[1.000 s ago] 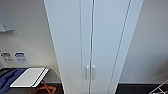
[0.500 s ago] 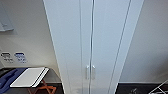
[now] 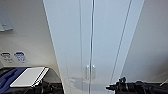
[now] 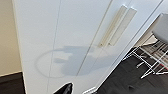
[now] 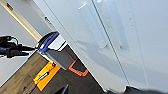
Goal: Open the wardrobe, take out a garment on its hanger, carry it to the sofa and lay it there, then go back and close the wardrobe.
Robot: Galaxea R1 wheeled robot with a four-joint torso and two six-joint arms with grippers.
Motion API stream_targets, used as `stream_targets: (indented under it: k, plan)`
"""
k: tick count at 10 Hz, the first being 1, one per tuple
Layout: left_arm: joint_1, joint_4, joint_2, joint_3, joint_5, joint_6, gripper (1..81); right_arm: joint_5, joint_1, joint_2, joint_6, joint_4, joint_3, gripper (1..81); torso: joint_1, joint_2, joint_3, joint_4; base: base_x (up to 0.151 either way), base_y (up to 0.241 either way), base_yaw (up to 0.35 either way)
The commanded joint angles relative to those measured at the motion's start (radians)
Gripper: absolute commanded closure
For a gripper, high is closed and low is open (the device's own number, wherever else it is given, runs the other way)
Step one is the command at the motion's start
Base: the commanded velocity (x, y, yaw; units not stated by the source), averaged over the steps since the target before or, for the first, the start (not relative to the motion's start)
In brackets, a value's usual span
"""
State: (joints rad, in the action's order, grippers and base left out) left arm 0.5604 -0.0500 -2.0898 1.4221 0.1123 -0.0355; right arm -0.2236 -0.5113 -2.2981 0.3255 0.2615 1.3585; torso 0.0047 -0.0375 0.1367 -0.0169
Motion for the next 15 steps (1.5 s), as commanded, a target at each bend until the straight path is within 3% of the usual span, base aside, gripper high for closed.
stream_targets:
  k: [1,8,11,15]
  plan:
    - [-0.176,0.05,-0.072,0.081,0.096,-0.043,1.0,-0.06,0.203,-0.051,0.029,-0.007,0.062,1.0,0.0,0.0,0.0,0.0,0.0,0.0,0.0]
    - [-0.265,0.048,-0.311,0.303,0.153,-0.072,1.0,-0.071,0.319,-0.24,0.067,-0.005,0.272,1.0,0.002,0.002,0.002,0.0,0.0,0.0,0.0]
    - [-0.283,0.05,-0.394,0.366,0.15,-0.075,1.0,-0.051,0.323,-0.284,0.067,0.005,0.319,1.0,0.003,0.003,0.002,0.0,0.0,0.0,0.0]
    - [-0.296,0.05,-0.5,0.475,0.161,-0.076,1.0,-0.022,0.325,-0.411,0.066,0.015,0.488,1.0,0.003,0.003,0.003,0.0,0.0,0.0,0.0]
